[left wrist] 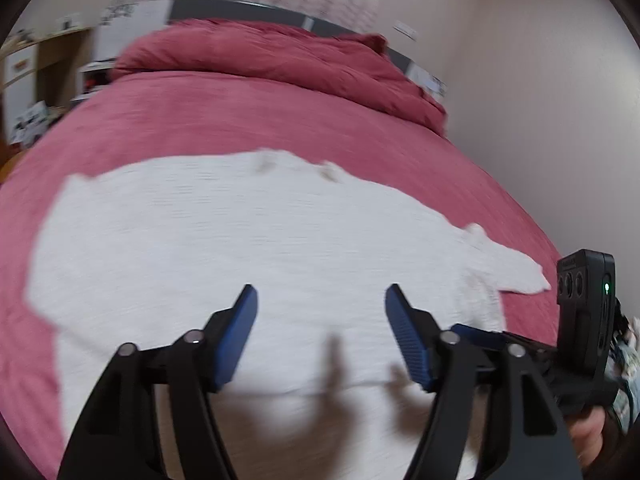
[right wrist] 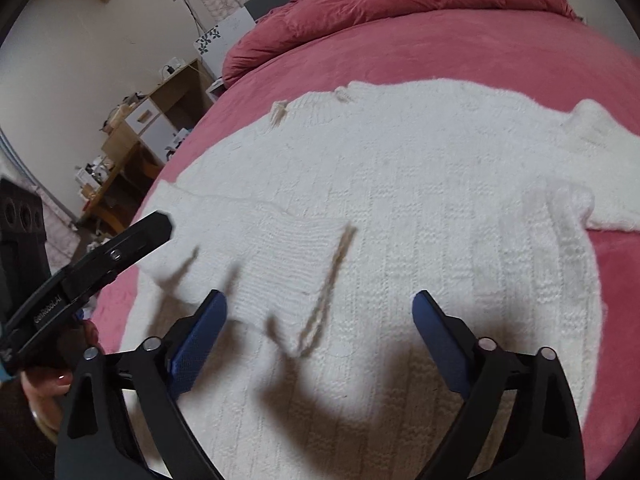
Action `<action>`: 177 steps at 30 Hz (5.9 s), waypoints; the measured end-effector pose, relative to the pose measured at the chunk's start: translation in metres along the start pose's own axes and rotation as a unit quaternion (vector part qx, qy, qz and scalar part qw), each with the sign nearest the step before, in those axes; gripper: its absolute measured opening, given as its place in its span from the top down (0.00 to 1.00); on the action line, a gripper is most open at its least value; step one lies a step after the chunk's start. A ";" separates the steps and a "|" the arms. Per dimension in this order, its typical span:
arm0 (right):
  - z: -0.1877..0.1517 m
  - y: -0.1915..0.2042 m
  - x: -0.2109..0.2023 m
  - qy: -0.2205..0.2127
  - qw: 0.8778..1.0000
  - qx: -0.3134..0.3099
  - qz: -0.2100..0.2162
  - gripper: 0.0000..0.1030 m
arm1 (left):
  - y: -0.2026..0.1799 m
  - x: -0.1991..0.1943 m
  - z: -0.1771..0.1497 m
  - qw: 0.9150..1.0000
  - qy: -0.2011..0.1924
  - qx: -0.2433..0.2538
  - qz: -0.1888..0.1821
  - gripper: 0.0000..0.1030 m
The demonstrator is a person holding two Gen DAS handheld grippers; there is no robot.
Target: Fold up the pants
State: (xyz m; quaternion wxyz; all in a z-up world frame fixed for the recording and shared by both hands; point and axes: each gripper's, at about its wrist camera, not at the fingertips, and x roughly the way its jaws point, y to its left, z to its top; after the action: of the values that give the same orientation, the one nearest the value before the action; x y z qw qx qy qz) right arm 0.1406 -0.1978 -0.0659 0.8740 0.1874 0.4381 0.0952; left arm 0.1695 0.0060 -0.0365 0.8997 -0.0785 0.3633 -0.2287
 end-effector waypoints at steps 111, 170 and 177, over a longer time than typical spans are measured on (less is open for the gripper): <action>-0.017 -0.292 -0.137 -0.258 0.846 0.443 -0.146 0.33 | 0.092 0.029 -0.042 0.972 0.023 -0.017 0.232 0.02; 0.063 0.031 0.056 -0.113 0.989 -0.089 -0.040 0.90 | 0.118 0.033 -0.050 0.979 0.023 -0.073 0.186 0.02; 0.039 0.041 0.044 -0.095 0.990 -0.107 -0.015 0.36 | 0.120 0.032 -0.051 0.980 0.023 -0.076 0.182 0.02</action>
State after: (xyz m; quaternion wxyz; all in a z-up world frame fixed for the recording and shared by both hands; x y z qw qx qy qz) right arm 0.1981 -0.1552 -0.0594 0.9280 0.0946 0.3431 0.1101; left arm 0.1975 0.0982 -0.1301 0.9091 -0.0735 0.4085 -0.0348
